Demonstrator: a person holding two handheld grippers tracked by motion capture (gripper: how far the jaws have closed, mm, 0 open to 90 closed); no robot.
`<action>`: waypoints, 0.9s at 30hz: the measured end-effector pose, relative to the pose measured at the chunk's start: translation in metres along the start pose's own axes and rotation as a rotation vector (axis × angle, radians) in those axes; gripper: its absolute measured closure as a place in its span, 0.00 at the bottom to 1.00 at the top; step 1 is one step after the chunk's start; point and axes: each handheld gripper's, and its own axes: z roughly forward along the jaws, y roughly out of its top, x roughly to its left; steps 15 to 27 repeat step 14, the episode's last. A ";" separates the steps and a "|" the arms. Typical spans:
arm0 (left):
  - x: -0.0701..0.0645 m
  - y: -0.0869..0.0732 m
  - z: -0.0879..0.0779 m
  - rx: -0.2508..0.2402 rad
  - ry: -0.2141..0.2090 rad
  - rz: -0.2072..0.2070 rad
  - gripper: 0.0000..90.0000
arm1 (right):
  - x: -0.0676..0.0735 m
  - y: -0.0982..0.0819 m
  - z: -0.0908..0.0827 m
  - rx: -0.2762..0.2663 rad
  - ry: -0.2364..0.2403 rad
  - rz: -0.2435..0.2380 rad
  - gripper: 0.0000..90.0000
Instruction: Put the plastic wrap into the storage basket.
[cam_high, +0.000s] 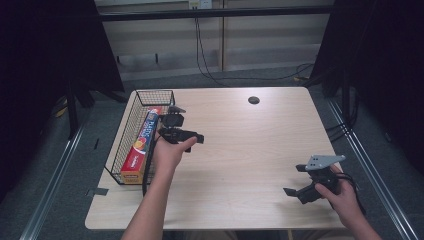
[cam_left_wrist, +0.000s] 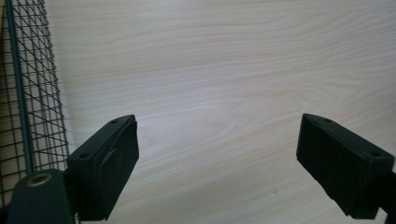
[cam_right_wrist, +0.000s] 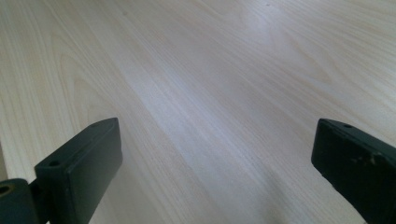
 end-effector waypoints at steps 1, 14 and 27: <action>-0.002 -0.003 0.003 0.002 -0.010 0.003 0.15 | 0.000 0.000 0.000 0.002 -0.002 0.002 0.02; -0.014 -0.018 0.017 -0.003 -0.052 0.043 0.11 | -0.001 -0.002 0.003 0.017 -0.010 0.016 0.02; -0.014 -0.018 0.017 -0.003 -0.052 0.043 0.11 | -0.001 -0.002 0.003 0.017 -0.010 0.016 0.02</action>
